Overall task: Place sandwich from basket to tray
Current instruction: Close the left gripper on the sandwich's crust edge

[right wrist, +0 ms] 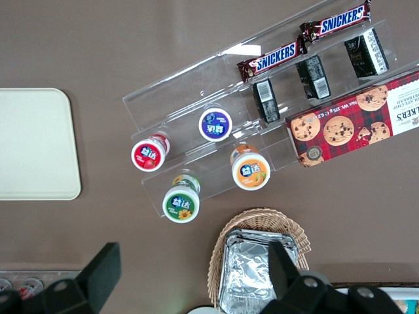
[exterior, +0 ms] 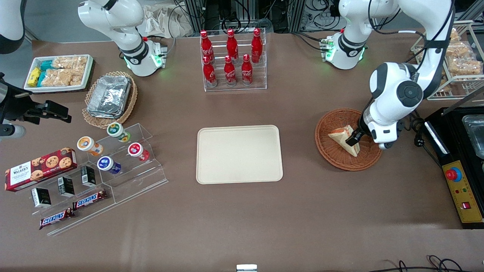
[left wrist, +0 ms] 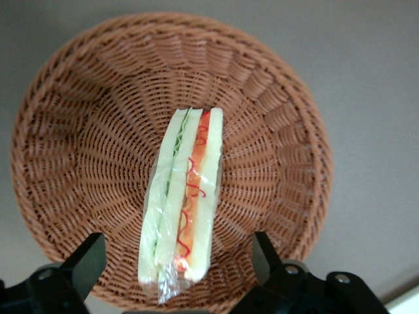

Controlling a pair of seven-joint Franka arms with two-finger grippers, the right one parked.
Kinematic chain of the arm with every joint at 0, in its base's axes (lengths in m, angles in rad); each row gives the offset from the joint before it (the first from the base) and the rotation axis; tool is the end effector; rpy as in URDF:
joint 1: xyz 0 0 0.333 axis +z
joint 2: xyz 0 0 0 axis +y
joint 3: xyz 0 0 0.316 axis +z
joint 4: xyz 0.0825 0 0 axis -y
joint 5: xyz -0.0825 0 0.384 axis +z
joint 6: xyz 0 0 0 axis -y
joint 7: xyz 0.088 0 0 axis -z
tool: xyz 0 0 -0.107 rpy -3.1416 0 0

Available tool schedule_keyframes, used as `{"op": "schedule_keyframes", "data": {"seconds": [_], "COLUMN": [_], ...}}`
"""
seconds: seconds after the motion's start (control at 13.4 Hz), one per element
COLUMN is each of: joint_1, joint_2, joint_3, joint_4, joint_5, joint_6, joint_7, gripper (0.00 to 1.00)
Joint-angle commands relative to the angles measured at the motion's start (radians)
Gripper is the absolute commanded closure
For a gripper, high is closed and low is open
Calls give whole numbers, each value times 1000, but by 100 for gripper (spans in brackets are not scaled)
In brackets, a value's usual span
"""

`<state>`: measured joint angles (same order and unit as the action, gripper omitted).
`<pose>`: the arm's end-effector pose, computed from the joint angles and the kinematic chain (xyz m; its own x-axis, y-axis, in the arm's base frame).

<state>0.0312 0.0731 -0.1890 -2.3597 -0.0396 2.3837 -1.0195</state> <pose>0.4943 -0.0793 0.2938 0.6268 0.7769 -0.0591 0.7773 -0.6288 -0.0206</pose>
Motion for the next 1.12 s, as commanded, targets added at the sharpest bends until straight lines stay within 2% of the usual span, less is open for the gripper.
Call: {"op": "schedule_keyframes", "data": {"seconds": [0.0,0.22,0.3,0.37,0.45,0.82,1.04], "joint_1": [-2,-4,-4,-4,-4,-4,-2], "joint_2": [3,53,59,60,62,39,-67], "joint_3": [-4,-4,-4,-4,-4,-6,-13], "joint_4": [-99,-137,-139,-139,-138,-122,-63], "joint_5": [-3,-3,-3,-3,-3,4,128], "joint_6": [147,259,267,267,265,223,-7], "joint_7": [-37,-37,-36,-37,-36,-18,106], "gripper": [0,1,26,92,100,100,100]}}
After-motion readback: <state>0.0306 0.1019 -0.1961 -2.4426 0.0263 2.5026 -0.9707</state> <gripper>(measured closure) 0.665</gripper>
